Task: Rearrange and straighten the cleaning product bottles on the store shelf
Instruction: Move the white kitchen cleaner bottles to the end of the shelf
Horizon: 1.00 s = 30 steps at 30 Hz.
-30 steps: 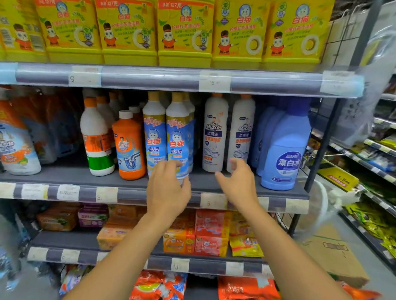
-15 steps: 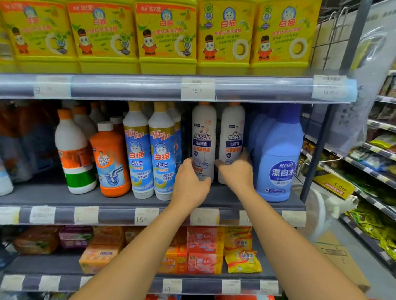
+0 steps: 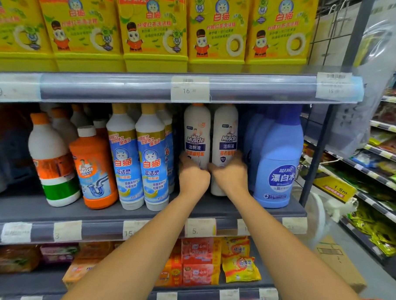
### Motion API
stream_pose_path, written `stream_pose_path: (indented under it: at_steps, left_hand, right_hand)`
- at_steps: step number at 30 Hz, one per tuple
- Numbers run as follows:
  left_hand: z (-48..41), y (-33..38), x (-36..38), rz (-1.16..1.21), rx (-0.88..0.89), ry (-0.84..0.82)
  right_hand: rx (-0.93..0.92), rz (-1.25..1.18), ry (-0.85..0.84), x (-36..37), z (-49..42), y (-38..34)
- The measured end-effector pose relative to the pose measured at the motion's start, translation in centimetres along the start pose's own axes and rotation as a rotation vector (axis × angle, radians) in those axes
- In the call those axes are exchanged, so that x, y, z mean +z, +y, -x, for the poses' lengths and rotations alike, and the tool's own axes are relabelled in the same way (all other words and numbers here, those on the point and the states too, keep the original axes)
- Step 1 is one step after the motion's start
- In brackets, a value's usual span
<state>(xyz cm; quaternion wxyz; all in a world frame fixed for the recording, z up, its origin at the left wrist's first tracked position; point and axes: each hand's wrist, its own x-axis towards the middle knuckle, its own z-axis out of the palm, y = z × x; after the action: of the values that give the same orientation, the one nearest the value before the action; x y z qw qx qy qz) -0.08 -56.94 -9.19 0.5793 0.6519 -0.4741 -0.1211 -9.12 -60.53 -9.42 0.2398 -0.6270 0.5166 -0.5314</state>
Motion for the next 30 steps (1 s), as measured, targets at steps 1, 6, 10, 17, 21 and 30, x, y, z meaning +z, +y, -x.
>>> stream_pose_path:
  at_steps: [1, 6, 10, 17, 21, 30]
  left_hand:
    - [-0.1, -0.2, 0.1, 0.005, -0.007, -0.007]
    - [-1.0, -0.6, 0.3, 0.027, -0.116, -0.09]
    - [-1.1, -0.8, 0.4, -0.116, -0.111, -0.066]
    - [-0.9, 1.2, 1.1, -0.213, -0.186, -0.039]
    - [1.4, 1.1, 0.3, -0.316, -0.029, -0.031]
    - [5.4, 4.8, -5.9, -0.345, -0.053, -0.196]
  right_hand:
    - [0.017, -0.003, -0.019, -0.3, 0.4, -0.3]
    - [0.124, -0.012, -0.075, -2.6, 2.3, -1.5]
    - [0.152, 0.057, -0.071, -4.3, 4.1, -2.5]
    - [0.129, 0.096, 0.019, -6.4, 7.9, -3.1]
    - [0.117, 0.077, 0.019, -7.6, 9.3, -3.4]
    - [0.139, 0.033, 0.013, -10.2, 12.6, -4.1]
